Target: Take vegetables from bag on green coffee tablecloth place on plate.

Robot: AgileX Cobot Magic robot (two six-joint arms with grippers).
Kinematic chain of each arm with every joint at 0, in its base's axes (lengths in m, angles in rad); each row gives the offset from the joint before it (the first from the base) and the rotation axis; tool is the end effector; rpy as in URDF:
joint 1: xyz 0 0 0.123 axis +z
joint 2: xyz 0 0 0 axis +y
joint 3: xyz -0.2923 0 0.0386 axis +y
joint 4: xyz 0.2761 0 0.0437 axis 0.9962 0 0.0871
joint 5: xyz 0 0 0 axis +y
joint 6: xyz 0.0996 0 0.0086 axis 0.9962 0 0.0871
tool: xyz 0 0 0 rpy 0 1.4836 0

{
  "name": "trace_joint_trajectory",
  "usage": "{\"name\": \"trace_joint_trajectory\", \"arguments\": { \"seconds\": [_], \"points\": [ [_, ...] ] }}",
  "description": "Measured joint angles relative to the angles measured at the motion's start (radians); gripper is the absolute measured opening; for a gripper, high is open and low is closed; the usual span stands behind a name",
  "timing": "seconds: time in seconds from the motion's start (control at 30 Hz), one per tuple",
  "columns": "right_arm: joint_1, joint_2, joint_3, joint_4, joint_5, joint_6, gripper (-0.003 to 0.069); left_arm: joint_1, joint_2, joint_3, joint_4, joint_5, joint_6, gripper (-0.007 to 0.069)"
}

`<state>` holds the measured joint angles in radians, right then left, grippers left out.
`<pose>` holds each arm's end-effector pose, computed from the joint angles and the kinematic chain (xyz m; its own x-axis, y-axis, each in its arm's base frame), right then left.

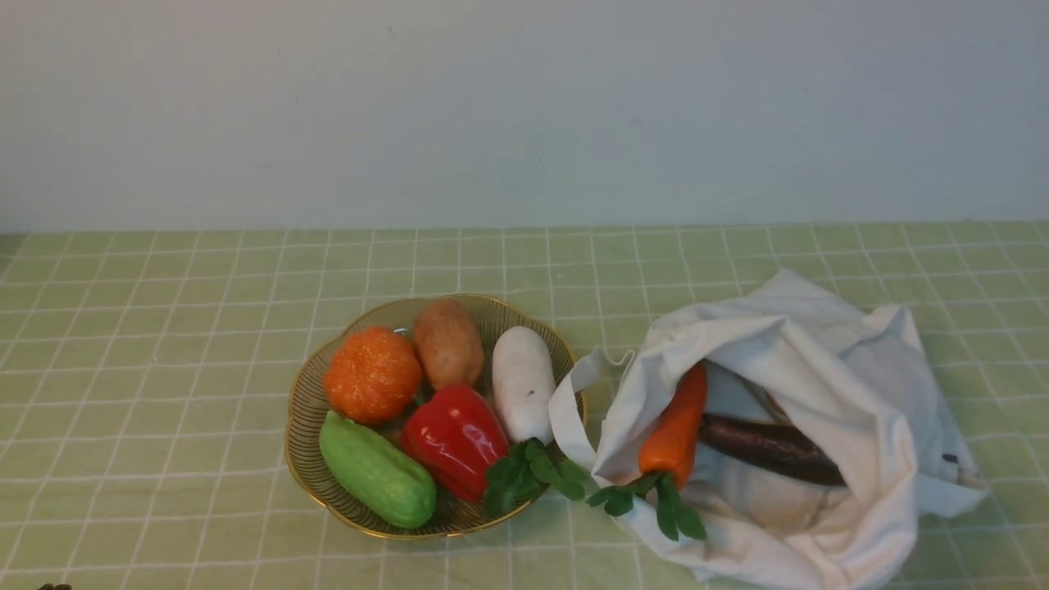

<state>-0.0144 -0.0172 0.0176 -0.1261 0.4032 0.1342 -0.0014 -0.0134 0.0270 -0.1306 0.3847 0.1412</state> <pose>0.0781 -0.0061 0.1693 -0.3072 0.0225 -0.9514 0.0669 0.9978 0.0020 0.0790 -0.0050 0.1672 -0.3023 0.0204 -0.9530 0.0540 0.9985 0.0043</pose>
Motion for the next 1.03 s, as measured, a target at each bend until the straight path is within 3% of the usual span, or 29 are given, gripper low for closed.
{"name": "trace_joint_trajectory", "arguments": {
  "seconds": [1.03],
  "points": [
    [0.000,0.000,0.000,0.000,0.000,-0.013,-0.0015,0.000,0.000,0.000,0.000,0.000,0.000,-0.0005]
  ]
}}
